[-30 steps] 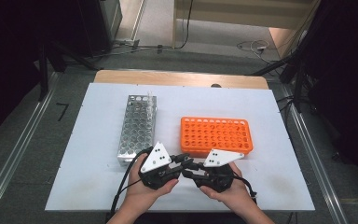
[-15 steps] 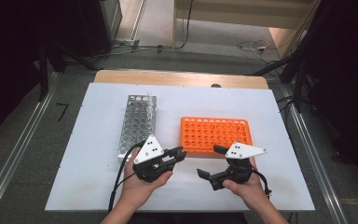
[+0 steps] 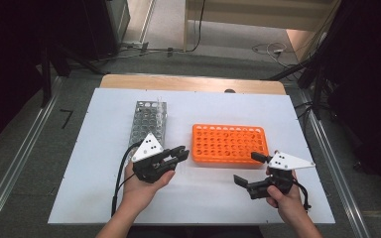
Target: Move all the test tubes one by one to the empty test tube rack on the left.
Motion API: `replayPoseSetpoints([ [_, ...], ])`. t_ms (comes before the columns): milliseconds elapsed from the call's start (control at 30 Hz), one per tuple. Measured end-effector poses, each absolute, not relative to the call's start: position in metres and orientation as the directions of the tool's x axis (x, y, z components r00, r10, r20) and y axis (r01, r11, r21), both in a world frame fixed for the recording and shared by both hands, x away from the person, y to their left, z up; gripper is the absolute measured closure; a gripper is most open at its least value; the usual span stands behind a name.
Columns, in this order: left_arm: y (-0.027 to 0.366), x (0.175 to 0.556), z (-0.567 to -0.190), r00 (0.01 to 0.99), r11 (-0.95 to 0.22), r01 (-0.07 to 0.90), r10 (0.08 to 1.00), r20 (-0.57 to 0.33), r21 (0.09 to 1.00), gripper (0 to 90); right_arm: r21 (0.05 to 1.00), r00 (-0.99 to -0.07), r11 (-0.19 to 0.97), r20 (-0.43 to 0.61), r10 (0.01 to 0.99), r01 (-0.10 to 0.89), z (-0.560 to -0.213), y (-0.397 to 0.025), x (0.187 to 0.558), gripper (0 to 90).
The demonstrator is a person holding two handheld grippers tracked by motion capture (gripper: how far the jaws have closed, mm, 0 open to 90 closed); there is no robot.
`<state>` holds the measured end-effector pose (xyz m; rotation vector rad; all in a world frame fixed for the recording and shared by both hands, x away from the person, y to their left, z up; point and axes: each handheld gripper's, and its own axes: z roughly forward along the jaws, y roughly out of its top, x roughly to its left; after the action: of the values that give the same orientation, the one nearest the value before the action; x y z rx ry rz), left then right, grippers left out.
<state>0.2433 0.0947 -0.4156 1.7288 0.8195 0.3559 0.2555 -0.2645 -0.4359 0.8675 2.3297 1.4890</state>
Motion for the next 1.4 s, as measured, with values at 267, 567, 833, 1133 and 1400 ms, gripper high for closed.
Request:
replayPoseSetpoints([
  [267, 0.103, 0.253, -0.404, 0.703, -0.126, 0.333, 0.694, -0.157, 0.934, 76.3, 0.868, -0.775, 0.342, 0.074, 0.627, 0.36, -0.447, -0.293, 0.252, 2.7],
  [567, 0.113, 0.271, -0.391, 0.668, -0.107, 0.325, 0.729, -0.148, 0.94, 76.3, 0.86, -0.737, 0.342, 0.057, 0.674, 0.379, -0.453, -0.314, 0.247, 2.9],
  [833, 0.132, 0.297, -0.382, 0.607, -0.087, 0.319, 0.783, -0.133, 0.944, 76.3, 0.868, -0.73, 0.323, 0.064, 0.68, 0.377, -0.454, -0.318, 0.249, 2.9],
  [1133, 0.146, 0.329, -0.386, 0.53, -0.069, 0.315, 0.84, -0.115, 0.946, 76.3, 0.872, -0.726, 0.314, 0.065, 0.684, 0.374, -0.454, -0.321, 0.25, 2.9],
  [1400, 0.149, 0.344, -0.395, 0.465, -0.055, 0.304, 0.88, -0.097, 0.951, 76.3, 0.873, -0.732, 0.316, 0.065, 0.679, 0.371, -0.454, -0.32, 0.25, 2.9],
])
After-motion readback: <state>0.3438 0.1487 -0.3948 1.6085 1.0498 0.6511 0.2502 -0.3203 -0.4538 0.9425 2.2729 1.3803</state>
